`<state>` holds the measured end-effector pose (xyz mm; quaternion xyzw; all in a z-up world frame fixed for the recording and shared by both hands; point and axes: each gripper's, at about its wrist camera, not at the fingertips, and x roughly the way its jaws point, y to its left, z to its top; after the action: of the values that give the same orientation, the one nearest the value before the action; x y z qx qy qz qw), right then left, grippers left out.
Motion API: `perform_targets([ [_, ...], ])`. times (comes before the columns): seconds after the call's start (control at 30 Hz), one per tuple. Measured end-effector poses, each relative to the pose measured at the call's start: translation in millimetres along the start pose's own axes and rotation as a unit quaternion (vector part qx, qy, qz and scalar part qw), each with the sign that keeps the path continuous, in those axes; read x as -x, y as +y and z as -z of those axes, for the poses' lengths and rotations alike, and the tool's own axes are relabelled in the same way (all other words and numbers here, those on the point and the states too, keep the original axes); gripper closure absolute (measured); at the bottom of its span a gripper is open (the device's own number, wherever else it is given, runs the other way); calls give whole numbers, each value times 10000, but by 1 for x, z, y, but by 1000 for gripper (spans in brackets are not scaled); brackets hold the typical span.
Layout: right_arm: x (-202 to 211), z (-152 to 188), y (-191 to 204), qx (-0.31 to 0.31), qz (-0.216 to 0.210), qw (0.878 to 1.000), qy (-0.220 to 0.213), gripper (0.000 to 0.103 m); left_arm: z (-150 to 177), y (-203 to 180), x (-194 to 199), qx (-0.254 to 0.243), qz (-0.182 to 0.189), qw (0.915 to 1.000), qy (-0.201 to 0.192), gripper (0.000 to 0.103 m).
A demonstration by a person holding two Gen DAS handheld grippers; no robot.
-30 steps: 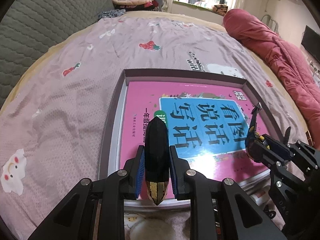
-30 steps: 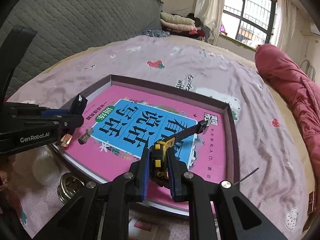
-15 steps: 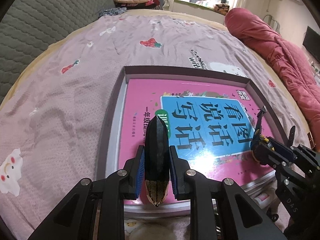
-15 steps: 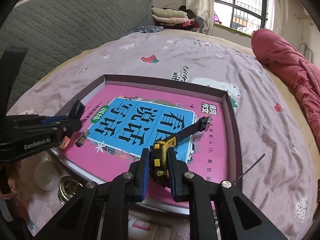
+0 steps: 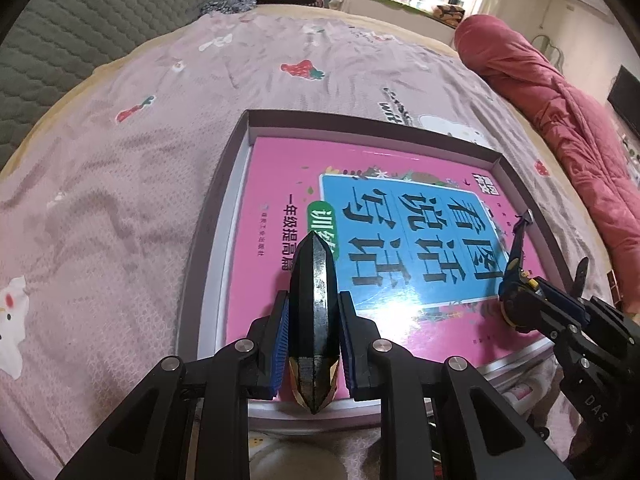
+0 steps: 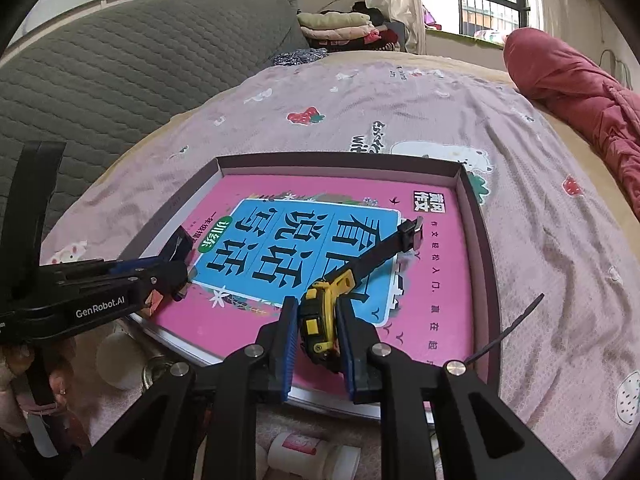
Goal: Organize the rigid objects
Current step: 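Lower black lipstick onto the pink book while right gripper carries watch over tray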
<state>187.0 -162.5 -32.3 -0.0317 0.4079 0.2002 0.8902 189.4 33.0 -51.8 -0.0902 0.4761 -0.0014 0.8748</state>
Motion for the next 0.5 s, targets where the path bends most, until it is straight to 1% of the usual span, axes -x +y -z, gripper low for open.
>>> perform_targets([
  [0.3,1,1,-2,-97,-72,9999,18,83,-3,-1,1,-137,-279,9995,-24,77],
  [0.43,2,1,-5,-170,-128,9998,36,83,-5,2,1,-160,-421,9990,-16,67],
  [0.5,2,1,-7,-213,-156,9996,45,83,-5,5,2,-114,-417,9991,-7,66],
])
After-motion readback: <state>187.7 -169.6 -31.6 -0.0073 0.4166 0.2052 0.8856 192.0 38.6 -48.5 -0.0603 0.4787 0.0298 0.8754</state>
